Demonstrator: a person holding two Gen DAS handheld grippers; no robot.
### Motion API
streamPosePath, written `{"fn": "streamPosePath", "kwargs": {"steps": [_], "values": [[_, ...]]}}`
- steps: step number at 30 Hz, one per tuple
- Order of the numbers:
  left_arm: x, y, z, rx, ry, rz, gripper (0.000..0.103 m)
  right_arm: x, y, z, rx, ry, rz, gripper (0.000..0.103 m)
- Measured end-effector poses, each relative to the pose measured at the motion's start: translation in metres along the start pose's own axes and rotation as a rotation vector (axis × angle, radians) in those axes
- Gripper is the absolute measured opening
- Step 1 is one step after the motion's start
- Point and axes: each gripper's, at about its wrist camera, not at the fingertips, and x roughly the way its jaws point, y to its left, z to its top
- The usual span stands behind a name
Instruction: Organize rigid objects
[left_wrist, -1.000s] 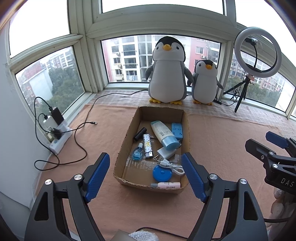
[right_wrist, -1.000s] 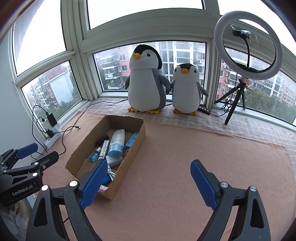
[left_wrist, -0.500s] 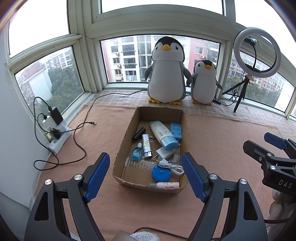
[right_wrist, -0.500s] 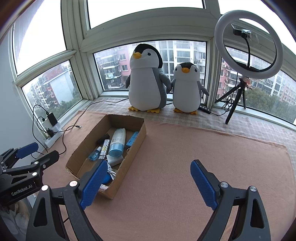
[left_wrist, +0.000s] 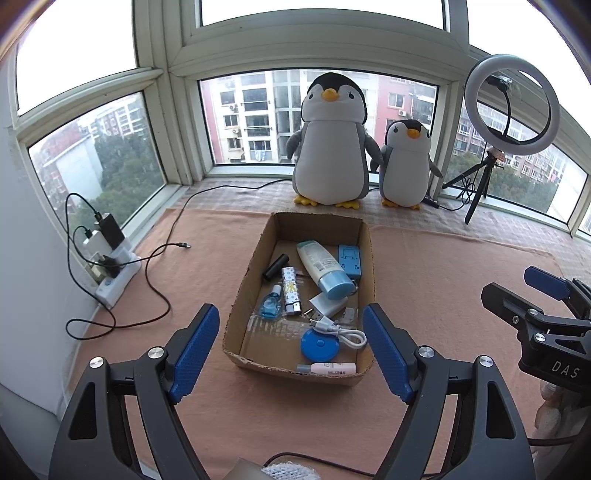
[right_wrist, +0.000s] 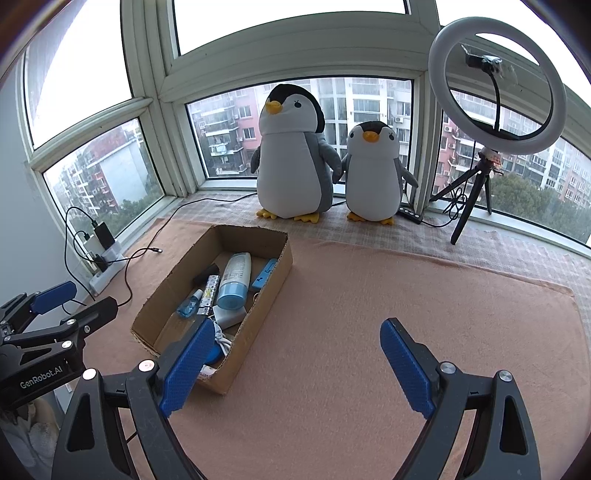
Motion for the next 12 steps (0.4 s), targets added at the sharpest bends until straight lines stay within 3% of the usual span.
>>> {"fn": "streamPosePath", "kwargs": {"steps": [12], "values": [[0.0016, 0.0001, -0.0009, 0.002, 0.001, 0.002, 0.08, 0.0006, -0.0014, -0.0005, 0.004, 0.003, 0.003, 0.089]]}}
